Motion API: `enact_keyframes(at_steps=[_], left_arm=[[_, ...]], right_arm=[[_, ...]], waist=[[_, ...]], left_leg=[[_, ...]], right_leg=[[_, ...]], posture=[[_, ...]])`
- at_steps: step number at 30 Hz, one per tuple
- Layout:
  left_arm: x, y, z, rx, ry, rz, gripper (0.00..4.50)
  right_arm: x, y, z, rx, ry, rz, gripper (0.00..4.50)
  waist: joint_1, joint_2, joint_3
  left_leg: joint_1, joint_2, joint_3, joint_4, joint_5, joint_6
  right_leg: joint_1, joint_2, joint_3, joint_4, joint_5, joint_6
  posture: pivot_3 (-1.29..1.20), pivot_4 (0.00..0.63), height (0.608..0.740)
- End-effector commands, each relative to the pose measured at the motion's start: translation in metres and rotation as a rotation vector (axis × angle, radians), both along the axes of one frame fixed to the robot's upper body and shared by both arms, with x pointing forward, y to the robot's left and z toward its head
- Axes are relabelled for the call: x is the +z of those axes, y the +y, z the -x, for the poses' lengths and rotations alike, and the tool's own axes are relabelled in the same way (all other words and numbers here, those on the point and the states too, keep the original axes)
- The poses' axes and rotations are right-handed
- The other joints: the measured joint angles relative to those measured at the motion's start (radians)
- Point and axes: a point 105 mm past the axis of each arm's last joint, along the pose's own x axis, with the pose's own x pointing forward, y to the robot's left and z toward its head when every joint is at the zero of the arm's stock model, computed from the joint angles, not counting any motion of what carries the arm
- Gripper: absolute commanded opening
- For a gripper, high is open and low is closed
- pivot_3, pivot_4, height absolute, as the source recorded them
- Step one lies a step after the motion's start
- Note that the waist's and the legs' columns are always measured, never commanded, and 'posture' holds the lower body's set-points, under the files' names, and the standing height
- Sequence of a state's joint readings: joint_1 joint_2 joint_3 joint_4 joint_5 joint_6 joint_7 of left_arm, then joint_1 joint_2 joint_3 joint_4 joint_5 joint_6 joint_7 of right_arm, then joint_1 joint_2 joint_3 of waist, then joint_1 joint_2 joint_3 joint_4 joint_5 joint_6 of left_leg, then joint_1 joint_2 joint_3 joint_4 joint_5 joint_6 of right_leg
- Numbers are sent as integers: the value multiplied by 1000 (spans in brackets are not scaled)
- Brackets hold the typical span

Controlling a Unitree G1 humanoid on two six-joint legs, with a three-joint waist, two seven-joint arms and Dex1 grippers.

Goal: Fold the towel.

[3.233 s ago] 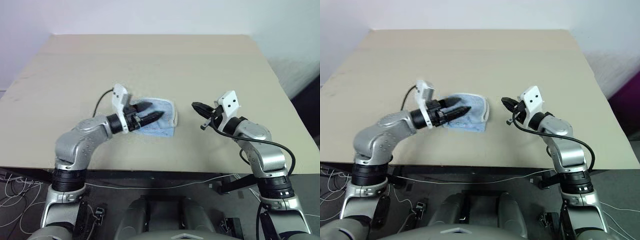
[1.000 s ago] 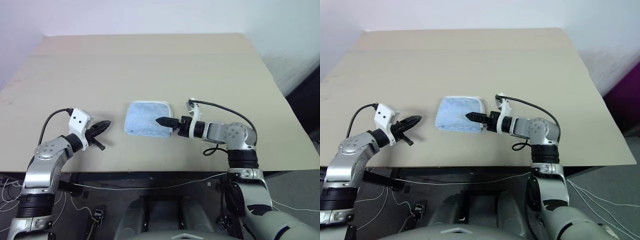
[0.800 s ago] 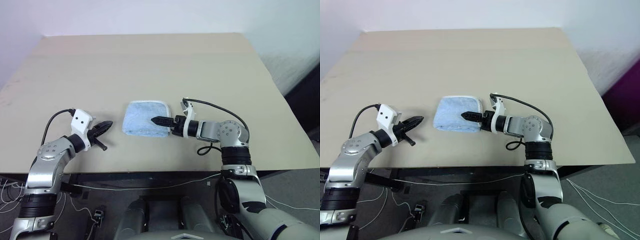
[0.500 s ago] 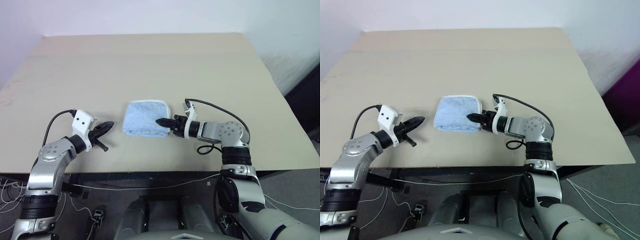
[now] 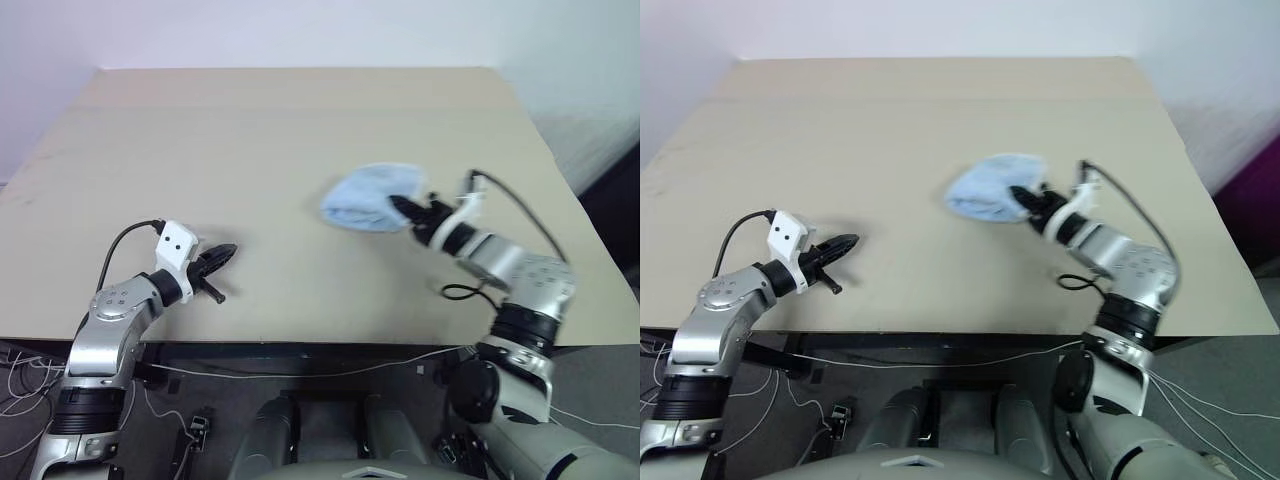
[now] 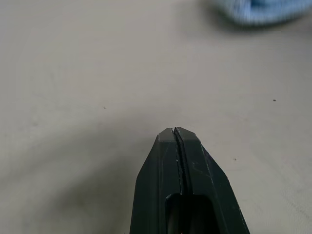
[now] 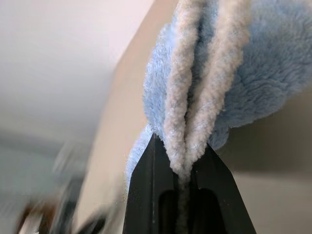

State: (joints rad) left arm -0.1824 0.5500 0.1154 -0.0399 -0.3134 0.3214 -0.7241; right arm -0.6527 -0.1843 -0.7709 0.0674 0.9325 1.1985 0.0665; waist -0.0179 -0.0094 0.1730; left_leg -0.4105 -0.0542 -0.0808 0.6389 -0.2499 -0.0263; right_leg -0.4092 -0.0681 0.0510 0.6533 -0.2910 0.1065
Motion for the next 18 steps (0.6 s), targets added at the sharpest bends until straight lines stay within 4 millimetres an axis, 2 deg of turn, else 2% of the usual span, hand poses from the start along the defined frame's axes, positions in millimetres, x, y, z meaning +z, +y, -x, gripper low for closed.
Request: enact_keyframes(at_steps=[1,4,6,12,18], left_arm=[[8,-14,-6,-52,-46,-7,0],[9,-24,-13,-86,-49,7,0],[8,-31,-15,-109,-49,13,0],[4,-47,-20,-169,-43,17,0],[1,-53,-23,-189,-39,19,0]], right_arm=[[17,-50,11,-221,-50,-12,56],[7,-93,27,-422,16,-19,56],[-5,-103,37,-477,76,-33,56],[-41,-96,59,-531,240,-25,56],[-42,-91,67,-544,253,-36,56]], waist=[[1,0,0],[2,0,0],[0,0,0],[-3,1,0],[-1,1,0]], left_leg=[[0,1,0,0,0,0],[0,1,0,0,0,0],[0,1,1,0,0,0],[1,2,2,0,0,0],[1,1,2,0,0,1]], right_leg=[[0,0,0,0,0,0],[0,1,0,0,0,0],[0,1,0,0,0,0],[0,2,2,1,0,0],[1,3,2,1,0,0]], posture=[[0,150,740],[0,150,740],[0,150,740],[0,150,740],[0,150,740]])
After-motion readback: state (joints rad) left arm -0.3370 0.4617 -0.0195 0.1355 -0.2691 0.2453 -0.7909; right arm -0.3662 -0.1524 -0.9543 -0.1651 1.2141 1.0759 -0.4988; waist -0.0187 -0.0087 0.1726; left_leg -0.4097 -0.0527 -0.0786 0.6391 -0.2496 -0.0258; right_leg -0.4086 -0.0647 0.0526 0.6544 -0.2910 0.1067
